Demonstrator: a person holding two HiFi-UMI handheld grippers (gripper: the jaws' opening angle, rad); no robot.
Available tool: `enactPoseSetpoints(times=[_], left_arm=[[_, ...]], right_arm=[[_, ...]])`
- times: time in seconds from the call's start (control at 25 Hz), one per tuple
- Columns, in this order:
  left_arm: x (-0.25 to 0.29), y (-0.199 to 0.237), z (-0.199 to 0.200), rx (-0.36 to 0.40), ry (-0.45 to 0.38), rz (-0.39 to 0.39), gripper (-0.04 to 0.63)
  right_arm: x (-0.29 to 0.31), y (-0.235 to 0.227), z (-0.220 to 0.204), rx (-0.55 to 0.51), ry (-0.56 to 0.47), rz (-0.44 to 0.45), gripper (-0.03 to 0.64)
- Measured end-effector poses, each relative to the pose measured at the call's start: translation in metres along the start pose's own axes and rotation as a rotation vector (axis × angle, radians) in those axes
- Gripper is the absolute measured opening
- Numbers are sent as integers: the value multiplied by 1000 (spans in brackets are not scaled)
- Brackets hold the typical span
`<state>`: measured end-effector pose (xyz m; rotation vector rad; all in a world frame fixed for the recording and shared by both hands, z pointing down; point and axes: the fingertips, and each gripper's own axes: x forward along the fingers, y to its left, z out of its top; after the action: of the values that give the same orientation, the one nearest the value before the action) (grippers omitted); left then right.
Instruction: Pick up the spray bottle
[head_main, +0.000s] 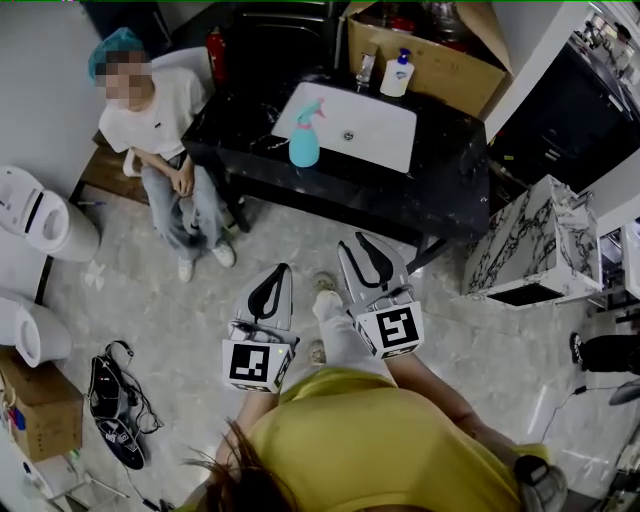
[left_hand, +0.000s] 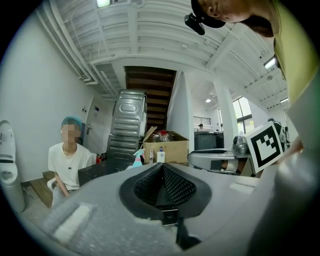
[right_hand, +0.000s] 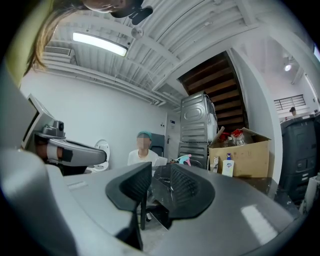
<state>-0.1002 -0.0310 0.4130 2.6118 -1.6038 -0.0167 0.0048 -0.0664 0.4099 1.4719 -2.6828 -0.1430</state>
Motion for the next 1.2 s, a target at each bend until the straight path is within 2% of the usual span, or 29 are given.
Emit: enactPoseSetpoints(times=[0.28, 0.68, 0.96, 1.2], left_arm=[[43, 29, 2, 17, -2, -6, -2], [149, 82, 14, 16, -1, 1, -2], [211, 115, 16, 17, 10, 41, -2], [250, 141, 11, 8, 15, 79, -2]], right_arm=[[59, -24, -5, -5, -18, 6, 150], [168, -78, -28, 16, 51, 53, 223], [234, -103, -57, 51, 111, 111, 262], [276, -112, -85, 30, 162, 203, 288]])
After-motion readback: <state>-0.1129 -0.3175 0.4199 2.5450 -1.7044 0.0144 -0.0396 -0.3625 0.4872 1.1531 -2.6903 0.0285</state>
